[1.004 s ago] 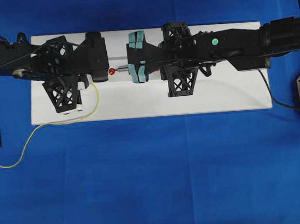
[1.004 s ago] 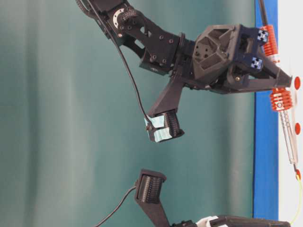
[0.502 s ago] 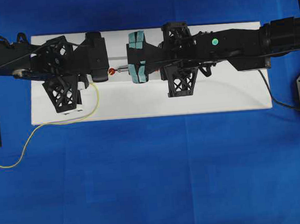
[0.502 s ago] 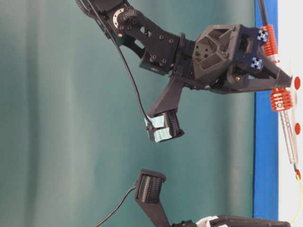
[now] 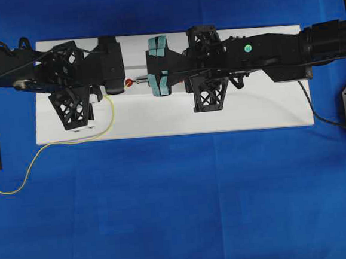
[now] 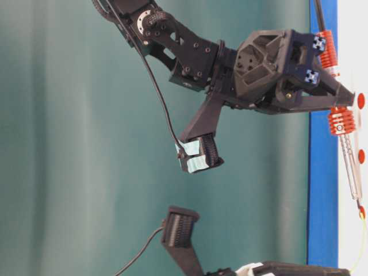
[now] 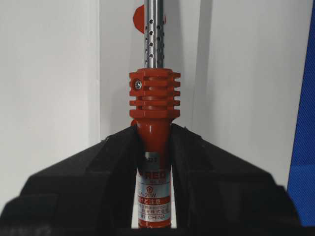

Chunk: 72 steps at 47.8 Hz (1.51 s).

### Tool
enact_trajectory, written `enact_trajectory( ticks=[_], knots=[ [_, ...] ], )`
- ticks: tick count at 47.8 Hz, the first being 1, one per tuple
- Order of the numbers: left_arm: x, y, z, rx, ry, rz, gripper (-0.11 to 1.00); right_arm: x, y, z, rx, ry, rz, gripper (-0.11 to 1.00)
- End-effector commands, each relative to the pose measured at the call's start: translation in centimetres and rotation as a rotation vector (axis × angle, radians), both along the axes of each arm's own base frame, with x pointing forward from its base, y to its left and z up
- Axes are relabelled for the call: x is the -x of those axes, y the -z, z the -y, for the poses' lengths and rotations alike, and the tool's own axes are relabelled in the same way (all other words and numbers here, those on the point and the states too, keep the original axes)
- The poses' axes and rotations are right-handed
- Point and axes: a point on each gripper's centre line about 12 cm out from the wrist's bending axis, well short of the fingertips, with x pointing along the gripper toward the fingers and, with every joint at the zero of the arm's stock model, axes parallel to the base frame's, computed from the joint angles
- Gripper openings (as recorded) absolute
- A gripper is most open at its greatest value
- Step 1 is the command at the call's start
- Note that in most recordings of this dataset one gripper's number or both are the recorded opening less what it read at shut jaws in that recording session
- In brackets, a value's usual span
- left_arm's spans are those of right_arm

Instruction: Touch the tip of the soldering iron to the tip of the solder at the mark.

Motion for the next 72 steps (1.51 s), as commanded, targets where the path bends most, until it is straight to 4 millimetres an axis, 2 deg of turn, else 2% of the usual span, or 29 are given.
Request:
enact_trajectory(
  ticks=[1,16,22,29,43,52,62,72],
  knots=[
    [-0.1,-2.3,-0.1,-0.014,-0.001,0.069,0.02,-0.4,-1.2,0.0,0.006,-0.003,0.036,0.06],
    [2.7,-5.2,0.5,-0.019,-0.001,0.121,0.02,-0.4,-1.2,0.0,0.006,-0.003,0.036,0.06],
    [3.9,-5.5,0.6,-0.022,-0.003,0.144,0.02,-0.5,-1.3,0.0,0.007,-0.001,0.041,0.06],
    [4.3,-5.3,0.7,-0.016,-0.011,0.145,0.02,-0.1,-2.2,0.1,0.009,0.006,0.059,0.06],
    [4.4,-5.4,0.7,-0.016,-0.011,0.147,0.02,3.4,-5.6,-0.1,0.02,0.013,0.129,0.06],
    [4.4,-5.3,0.7,-0.017,-0.01,0.145,0.02,6.1,-6.1,-0.4,0.017,0.023,0.154,0.06],
    [3.9,-5.4,0.6,-0.017,-0.011,0.156,0.02,6.6,-6.0,-0.5,0.008,0.033,0.182,0.06],
    [1.4,-6.1,0.7,-0.021,0.005,0.191,0.02,7.1,-5.9,-0.5,0.011,0.032,0.177,0.06]
  ],
)
